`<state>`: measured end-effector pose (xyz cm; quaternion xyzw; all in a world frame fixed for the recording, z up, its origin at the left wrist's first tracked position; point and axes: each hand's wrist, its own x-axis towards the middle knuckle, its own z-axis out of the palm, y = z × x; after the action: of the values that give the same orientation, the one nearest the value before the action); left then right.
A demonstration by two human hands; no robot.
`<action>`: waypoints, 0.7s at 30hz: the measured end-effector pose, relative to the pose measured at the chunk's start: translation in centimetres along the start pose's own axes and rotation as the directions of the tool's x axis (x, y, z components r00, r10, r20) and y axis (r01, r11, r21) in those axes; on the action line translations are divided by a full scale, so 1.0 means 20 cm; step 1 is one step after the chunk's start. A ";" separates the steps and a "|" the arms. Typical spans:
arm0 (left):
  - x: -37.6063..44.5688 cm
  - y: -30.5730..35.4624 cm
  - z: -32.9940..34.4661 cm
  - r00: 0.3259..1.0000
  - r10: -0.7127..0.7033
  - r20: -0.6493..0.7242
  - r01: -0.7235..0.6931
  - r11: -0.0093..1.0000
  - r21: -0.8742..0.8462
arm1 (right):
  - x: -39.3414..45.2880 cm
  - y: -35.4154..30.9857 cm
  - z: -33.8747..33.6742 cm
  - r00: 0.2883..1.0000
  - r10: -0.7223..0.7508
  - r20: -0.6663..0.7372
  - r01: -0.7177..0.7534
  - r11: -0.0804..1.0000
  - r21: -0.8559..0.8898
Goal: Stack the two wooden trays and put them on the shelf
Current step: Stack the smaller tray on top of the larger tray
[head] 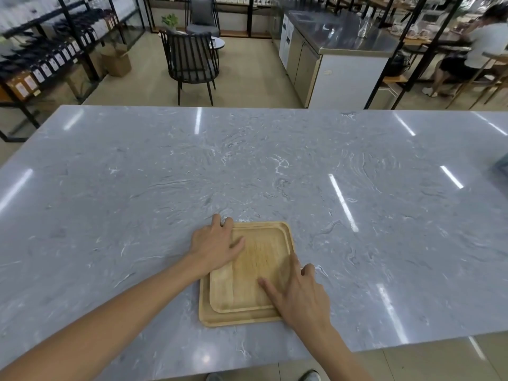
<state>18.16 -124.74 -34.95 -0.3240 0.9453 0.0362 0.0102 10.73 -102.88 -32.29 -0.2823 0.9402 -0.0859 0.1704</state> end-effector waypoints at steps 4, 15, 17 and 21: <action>0.00 0.00 0.00 1.000 -0.001 -0.001 0.001 1.000 0.004 | 0.00 0.01 0.00 1.000 -0.007 0.004 0.007 1.000 0.008; 0.07 -0.10 0.01 0.996 -0.084 0.003 0.084 0.993 -0.081 | -0.06 0.13 0.01 0.992 0.122 0.020 -0.124 0.981 0.148; 0.09 -0.11 0.04 0.997 -0.054 0.061 0.060 0.993 -0.099 | -0.07 0.12 0.03 0.990 0.139 0.037 -0.144 0.972 0.183; 0.09 -0.12 0.08 0.996 -0.048 0.076 0.058 0.987 -0.147 | -0.08 0.07 0.07 0.980 0.192 0.056 -0.200 0.952 0.230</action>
<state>18.18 -127.70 -36.74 -0.3473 0.9300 0.1181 0.0212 11.83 -100.93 -33.47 -0.1670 0.9438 -0.1744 0.2256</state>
